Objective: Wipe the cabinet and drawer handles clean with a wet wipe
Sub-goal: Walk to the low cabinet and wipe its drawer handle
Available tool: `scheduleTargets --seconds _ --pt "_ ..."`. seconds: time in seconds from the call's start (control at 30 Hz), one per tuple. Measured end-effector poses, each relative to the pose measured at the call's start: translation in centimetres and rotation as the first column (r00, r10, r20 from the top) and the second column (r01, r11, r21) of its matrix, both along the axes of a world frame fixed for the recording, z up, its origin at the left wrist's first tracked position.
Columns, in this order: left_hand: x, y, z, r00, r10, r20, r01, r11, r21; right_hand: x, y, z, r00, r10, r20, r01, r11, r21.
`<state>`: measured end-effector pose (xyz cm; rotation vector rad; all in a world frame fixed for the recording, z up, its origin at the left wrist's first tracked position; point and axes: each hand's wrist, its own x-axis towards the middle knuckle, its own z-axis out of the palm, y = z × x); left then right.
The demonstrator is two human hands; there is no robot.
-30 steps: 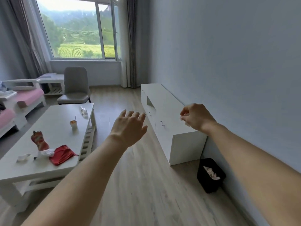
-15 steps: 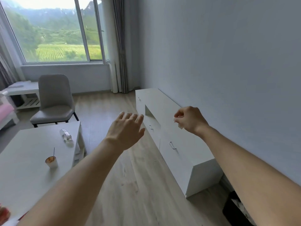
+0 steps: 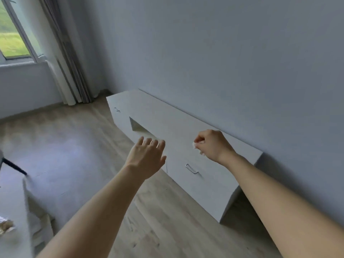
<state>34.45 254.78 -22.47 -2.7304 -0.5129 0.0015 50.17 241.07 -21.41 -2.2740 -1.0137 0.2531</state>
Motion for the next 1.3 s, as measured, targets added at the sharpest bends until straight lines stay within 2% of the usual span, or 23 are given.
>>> scheduleTargets --seconds 0.2,0.4,0.6,0.7,0.83,1.0,1.07,1.17,1.3 --pt "11.3 6.7 -3.9 0.976 -0.216 -0.006 0.216 0.975 -0.046 8.7 4.5 -2.8 0.972 -0.231 -0.035 0.231 0.973 0.007" --pt "21.2 12.6 -10.3 0.933 -0.349 -0.091 0.338 0.933 -0.122 15.9 9.6 -8.4 0.934 -0.342 -0.099 0.337 0.939 -0.063" --pt "27.2 17.4 -16.7 0.870 -0.469 -0.155 0.446 0.881 -0.161 20.2 12.7 -13.1 0.883 -0.445 -0.151 0.434 0.895 -0.099" --pt "30.7 20.2 -20.1 0.829 -0.541 -0.140 0.522 0.839 -0.151 21.9 14.4 -16.5 0.836 -0.524 -0.162 0.517 0.852 -0.084" --pt "33.8 23.4 -27.4 0.788 -0.607 -0.099 0.594 0.793 -0.133 22.7 17.1 -23.7 0.779 -0.598 -0.190 0.598 0.799 -0.065" --pt "35.1 25.6 -39.5 0.777 -0.629 -0.025 0.621 0.772 -0.135 22.3 19.1 -35.0 0.732 -0.651 -0.201 0.665 0.747 0.007" --pt "35.4 26.0 -44.0 0.747 -0.655 0.113 0.665 0.736 -0.129 21.9 19.2 -39.3 0.719 -0.663 -0.207 0.688 0.722 0.076" --pt "36.4 26.4 -50.5 0.610 -0.700 0.371 0.765 0.642 -0.046 21.1 19.1 -44.6 0.723 -0.661 -0.202 0.691 0.687 0.223" --pt "38.4 27.1 -57.7 0.486 -0.730 0.481 0.804 0.589 0.080 20.4 18.7 -50.3 0.736 -0.672 -0.086 0.642 0.652 0.404"
